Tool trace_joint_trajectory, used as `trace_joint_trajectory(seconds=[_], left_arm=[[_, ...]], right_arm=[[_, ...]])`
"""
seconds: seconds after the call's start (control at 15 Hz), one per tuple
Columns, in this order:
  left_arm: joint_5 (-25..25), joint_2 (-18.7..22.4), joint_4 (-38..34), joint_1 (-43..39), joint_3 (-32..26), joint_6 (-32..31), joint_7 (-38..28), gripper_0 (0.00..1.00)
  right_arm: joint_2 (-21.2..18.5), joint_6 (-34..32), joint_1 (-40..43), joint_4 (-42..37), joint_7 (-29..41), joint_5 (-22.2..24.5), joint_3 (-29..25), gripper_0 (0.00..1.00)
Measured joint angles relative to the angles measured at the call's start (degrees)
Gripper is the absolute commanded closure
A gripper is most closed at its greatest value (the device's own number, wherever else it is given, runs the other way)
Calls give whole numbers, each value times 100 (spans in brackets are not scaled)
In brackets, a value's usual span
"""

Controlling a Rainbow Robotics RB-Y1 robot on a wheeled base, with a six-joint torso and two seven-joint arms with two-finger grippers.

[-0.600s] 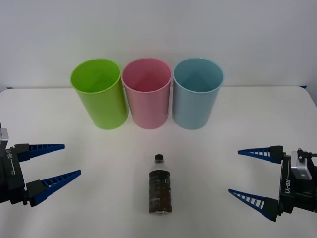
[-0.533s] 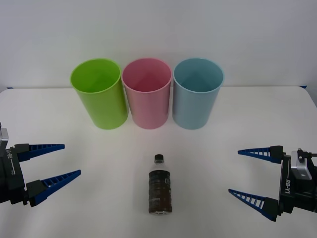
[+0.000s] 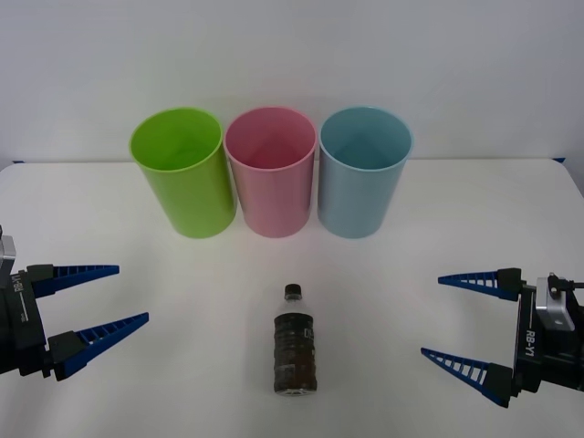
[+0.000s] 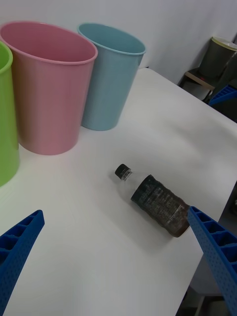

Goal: Put cans in the blue bin and PET bottles in the pink bin and trash in the green bin.

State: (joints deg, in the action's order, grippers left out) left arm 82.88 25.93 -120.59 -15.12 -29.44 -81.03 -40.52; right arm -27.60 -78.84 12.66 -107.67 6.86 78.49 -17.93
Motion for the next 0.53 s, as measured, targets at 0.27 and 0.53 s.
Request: trace_joint_trajectory(seconds=[0.27,0.53], left_arm=[[0,0,0,0,0,0,0,0],[0,0,0,0,0,0,0,0]], right_arm=[[0,0,0,0,0,0,0,0],[0,0,0,0,0,0,0,0]])
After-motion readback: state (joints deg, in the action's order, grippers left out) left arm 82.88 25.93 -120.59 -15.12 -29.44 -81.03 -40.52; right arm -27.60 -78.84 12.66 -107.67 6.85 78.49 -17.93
